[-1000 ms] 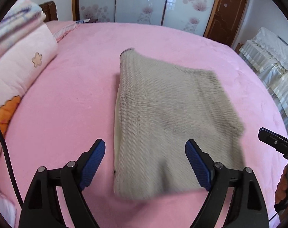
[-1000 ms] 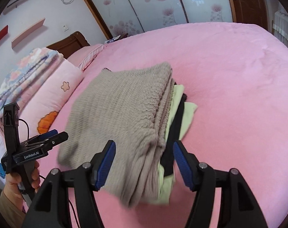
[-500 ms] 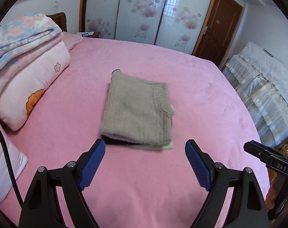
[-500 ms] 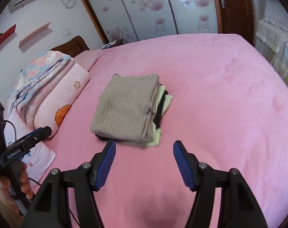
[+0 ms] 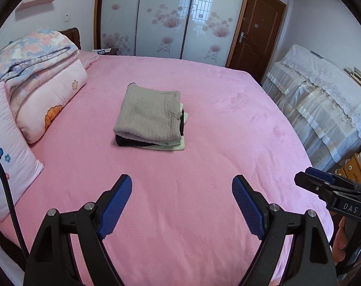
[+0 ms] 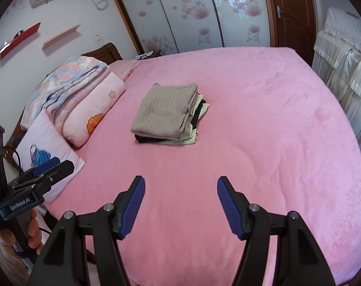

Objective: Fold large clothes

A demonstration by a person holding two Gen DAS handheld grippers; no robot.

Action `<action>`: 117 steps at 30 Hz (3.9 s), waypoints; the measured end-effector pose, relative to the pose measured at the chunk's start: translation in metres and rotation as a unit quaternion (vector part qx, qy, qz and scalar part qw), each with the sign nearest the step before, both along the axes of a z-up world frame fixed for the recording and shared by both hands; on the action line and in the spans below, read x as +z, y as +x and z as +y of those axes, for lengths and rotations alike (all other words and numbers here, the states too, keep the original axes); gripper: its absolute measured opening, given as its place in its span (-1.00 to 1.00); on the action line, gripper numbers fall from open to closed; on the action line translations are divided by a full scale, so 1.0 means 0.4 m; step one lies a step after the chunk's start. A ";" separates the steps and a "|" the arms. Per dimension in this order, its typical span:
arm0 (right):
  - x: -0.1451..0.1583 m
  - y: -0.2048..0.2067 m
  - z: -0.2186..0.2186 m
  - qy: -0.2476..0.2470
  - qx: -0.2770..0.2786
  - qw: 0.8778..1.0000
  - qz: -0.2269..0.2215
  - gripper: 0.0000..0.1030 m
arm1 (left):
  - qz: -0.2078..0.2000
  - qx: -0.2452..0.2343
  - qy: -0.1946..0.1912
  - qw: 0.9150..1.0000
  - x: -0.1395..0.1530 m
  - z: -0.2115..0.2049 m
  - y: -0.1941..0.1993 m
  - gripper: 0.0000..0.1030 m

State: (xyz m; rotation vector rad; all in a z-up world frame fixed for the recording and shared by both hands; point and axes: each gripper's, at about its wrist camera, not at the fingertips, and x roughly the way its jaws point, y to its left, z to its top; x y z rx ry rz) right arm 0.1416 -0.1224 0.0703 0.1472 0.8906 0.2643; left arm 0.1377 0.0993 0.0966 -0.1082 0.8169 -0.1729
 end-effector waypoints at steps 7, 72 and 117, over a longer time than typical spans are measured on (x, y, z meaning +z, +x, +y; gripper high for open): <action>-0.040 -0.147 -0.043 -0.003 -0.012 1.000 -0.011 0.23 | -0.031 0.006 0.016 0.999 -0.018 -0.082 -0.162 0.67; -0.248 -0.497 -0.097 -0.072 -0.111 0.990 -0.048 0.35 | 0.024 0.037 0.090 0.995 -0.260 -0.278 -0.444 0.67; -0.273 -0.487 -0.103 -0.082 -0.116 0.989 -0.035 0.35 | 0.057 0.026 0.099 0.993 -0.295 -0.265 -0.411 0.65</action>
